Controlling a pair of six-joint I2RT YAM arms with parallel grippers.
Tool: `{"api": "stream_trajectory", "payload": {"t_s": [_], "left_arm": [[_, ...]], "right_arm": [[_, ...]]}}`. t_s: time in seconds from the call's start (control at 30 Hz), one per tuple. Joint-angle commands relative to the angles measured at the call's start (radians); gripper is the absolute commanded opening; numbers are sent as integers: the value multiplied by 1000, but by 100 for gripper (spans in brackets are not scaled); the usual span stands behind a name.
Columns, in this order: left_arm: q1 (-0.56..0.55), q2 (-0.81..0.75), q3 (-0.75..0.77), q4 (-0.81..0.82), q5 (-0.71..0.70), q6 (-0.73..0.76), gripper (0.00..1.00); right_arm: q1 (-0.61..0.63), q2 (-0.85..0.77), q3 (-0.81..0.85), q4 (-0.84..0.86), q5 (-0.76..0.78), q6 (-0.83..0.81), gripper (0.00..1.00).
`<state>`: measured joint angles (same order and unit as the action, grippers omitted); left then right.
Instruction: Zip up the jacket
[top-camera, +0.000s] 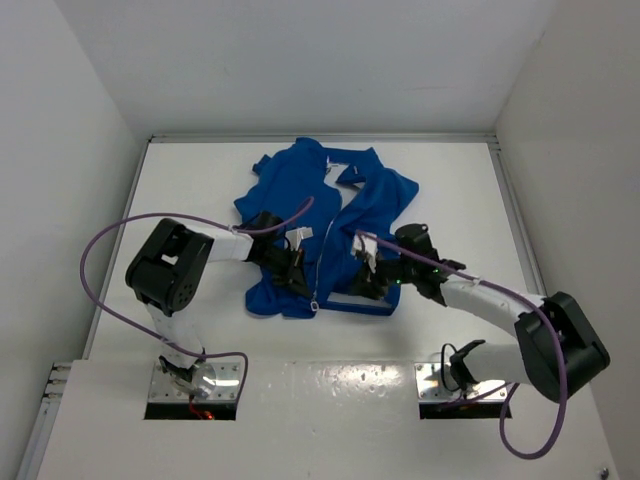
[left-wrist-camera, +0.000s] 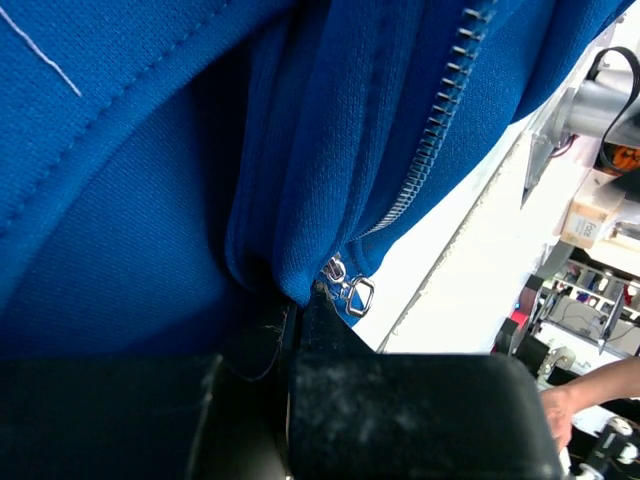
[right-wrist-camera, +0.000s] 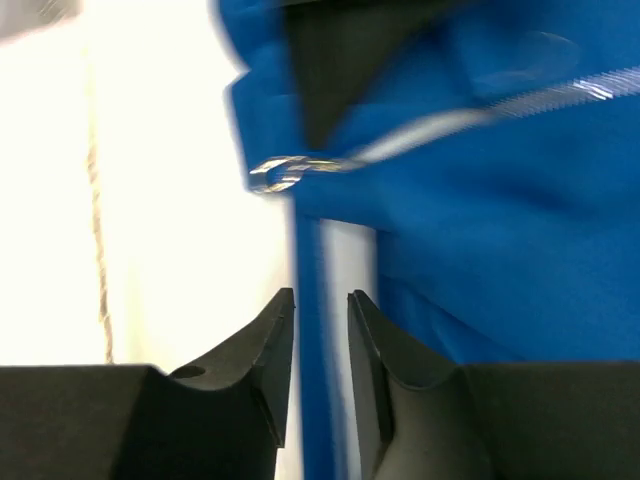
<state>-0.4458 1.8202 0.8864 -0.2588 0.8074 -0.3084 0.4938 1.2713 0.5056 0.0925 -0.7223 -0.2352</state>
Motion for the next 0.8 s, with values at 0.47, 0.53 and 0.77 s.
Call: {"api": "stream_trajectory", "payload": {"t_s": [0.47, 0.53, 0.77], "left_arm": [[-25, -1, -17, -39, 1, 5, 0], [-25, -1, -17, -39, 10, 5, 0], [-25, -1, -17, -39, 10, 5, 0]], "right_arm": [[336, 213, -68, 383, 173, -529, 25], [356, 227, -73, 420, 201, -564, 27], [419, 315, -68, 503, 310, -630, 29]]}}
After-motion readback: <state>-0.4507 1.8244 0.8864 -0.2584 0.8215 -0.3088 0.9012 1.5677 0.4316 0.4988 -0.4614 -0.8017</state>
